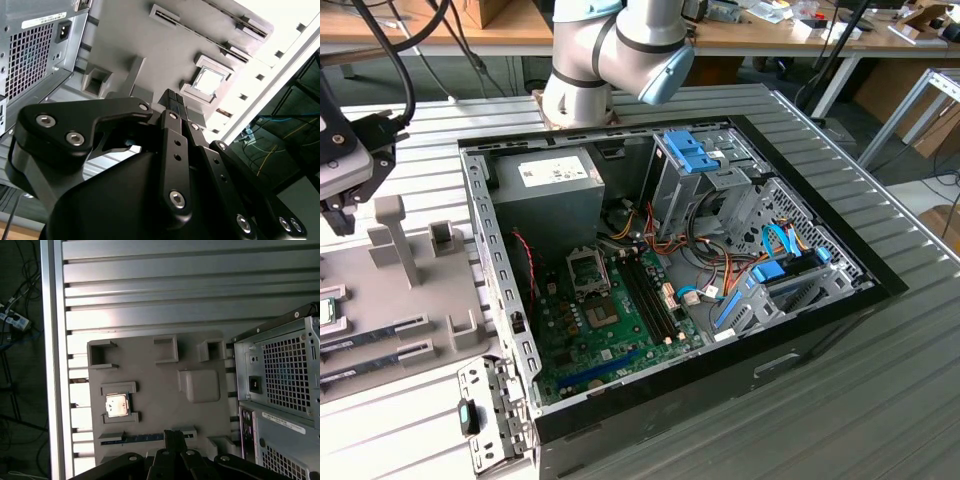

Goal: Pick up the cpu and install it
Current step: 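Reach for the cpu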

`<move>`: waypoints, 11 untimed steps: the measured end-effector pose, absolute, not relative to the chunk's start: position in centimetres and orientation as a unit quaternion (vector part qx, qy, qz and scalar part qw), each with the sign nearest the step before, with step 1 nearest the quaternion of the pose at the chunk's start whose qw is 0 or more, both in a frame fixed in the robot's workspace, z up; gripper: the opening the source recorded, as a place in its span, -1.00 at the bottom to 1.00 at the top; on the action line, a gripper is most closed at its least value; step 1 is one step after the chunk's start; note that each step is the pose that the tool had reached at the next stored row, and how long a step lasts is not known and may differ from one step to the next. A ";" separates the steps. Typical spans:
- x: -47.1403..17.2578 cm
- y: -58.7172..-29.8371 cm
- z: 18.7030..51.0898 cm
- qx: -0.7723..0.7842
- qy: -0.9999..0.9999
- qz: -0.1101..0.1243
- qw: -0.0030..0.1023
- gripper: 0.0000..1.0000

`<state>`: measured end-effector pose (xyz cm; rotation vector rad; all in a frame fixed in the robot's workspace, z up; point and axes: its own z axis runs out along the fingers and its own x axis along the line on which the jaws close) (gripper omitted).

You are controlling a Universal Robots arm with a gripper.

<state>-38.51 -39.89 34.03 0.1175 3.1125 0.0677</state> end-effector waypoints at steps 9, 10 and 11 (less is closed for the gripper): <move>-38.7 -39.9 34.0 0.038 0.999 0.022 0.013 -0.79; -38.7 -39.9 34.0 0.038 0.999 0.022 0.013 -0.79; -38.8 -39.9 34.0 0.038 0.999 0.022 0.013 -0.79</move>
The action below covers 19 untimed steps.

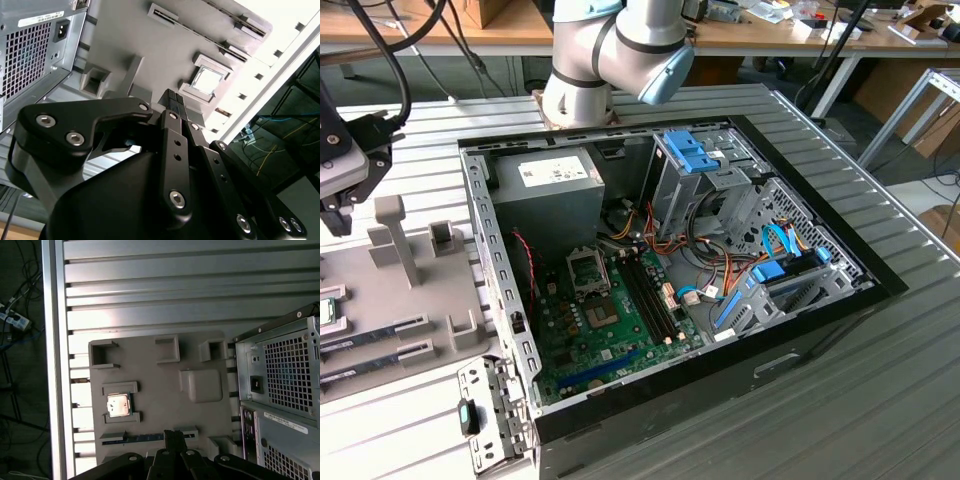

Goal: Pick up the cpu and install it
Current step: 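Reach for the cpu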

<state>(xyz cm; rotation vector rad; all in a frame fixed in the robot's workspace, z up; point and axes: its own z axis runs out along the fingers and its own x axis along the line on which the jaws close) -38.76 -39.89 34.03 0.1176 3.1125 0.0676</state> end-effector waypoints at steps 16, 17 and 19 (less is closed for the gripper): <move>-39.5 -39.9 33.8 0.038 0.999 0.022 0.013 -0.79; -39.5 -39.9 33.8 0.038 0.999 0.022 0.013 -0.79; -39.6 -39.9 33.8 0.038 0.999 0.022 0.013 -0.79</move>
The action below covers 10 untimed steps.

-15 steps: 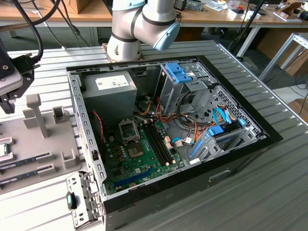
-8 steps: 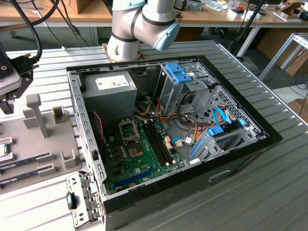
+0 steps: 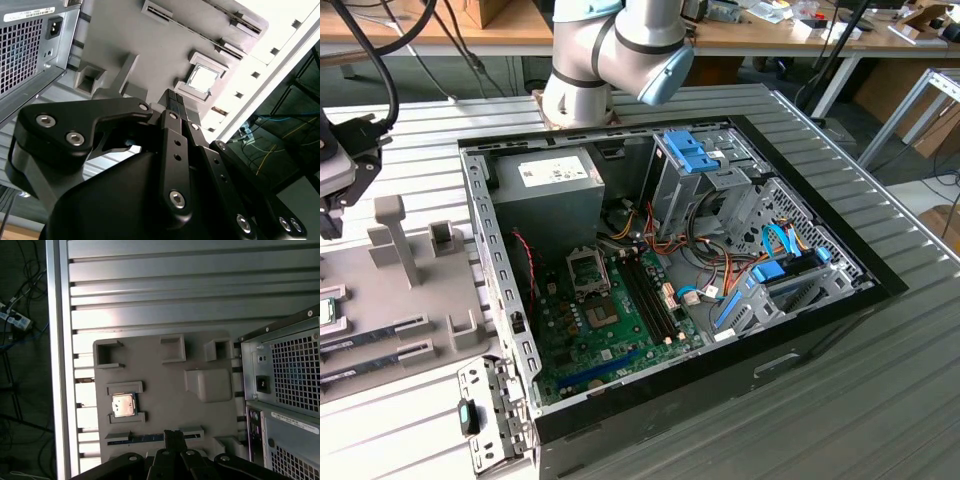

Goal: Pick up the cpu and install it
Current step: 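Reach for the cpu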

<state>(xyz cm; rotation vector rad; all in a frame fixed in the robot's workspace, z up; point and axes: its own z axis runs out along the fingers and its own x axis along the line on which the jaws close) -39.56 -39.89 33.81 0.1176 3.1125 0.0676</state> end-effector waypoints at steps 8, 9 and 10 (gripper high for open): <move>-39.8 -39.9 33.7 0.038 0.999 0.022 0.013 -0.79; -39.9 -39.9 33.7 0.038 0.999 0.022 0.013 -0.79; -39.9 -39.9 33.7 0.038 0.999 0.022 0.013 -0.79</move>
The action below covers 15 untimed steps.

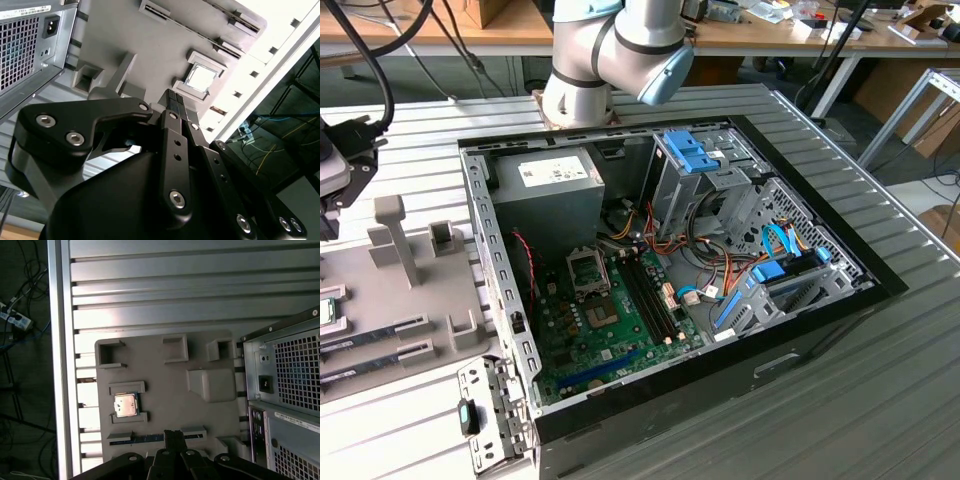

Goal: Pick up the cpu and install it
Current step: 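Reach for the cpu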

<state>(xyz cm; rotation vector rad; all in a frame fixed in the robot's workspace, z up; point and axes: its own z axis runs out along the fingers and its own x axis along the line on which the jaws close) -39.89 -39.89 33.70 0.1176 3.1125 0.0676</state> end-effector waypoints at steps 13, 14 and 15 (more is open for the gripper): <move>-40.1 -39.9 33.6 0.038 0.999 0.022 0.013 -0.79; -40.1 -39.9 33.6 0.038 0.999 0.022 0.013 -0.79; -40.1 -39.9 33.6 0.038 0.999 0.022 0.013 -0.79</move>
